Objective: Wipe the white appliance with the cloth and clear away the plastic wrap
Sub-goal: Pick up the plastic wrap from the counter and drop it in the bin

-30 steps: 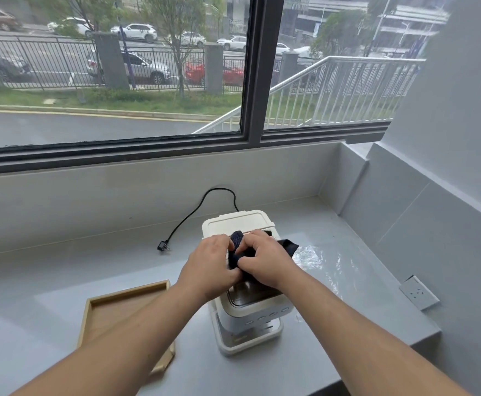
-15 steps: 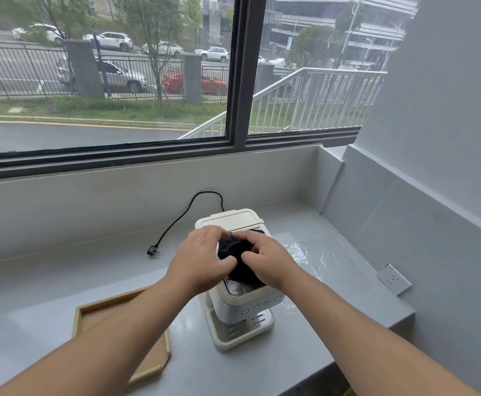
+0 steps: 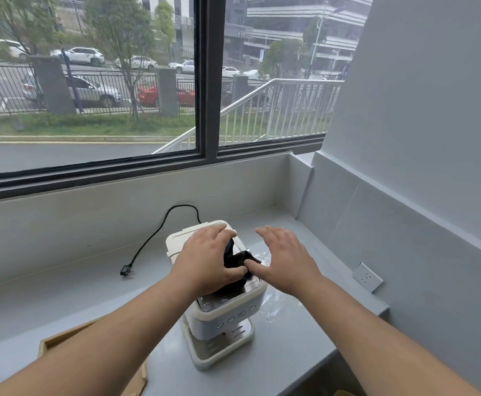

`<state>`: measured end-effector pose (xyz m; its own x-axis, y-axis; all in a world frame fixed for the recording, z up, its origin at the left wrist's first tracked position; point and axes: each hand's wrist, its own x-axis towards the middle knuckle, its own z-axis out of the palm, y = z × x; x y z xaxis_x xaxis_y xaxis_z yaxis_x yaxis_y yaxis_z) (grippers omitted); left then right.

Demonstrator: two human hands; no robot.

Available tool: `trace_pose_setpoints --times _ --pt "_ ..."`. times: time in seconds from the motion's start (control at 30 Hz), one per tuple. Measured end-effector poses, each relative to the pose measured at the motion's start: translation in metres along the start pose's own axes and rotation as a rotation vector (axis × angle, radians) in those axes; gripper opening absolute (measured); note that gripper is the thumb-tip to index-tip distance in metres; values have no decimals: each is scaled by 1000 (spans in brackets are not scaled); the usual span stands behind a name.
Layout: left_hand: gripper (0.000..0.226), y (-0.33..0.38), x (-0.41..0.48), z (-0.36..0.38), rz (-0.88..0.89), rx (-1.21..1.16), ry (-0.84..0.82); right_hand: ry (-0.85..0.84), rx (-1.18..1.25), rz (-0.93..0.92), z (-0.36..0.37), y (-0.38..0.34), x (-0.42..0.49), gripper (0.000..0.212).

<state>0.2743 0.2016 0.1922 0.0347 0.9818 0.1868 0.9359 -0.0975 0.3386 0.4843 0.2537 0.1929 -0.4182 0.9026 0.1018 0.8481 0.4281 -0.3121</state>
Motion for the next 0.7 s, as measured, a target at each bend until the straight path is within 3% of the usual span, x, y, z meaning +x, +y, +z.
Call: trace_pose_setpoints --times 0.33,0.7 --pt "90 56 46 41 99 95 -45 -37 -64 62 -11 82 0 91" --pt "89 116 102 105 63 111 -152 -98 -72 126 -3 187 17 96"
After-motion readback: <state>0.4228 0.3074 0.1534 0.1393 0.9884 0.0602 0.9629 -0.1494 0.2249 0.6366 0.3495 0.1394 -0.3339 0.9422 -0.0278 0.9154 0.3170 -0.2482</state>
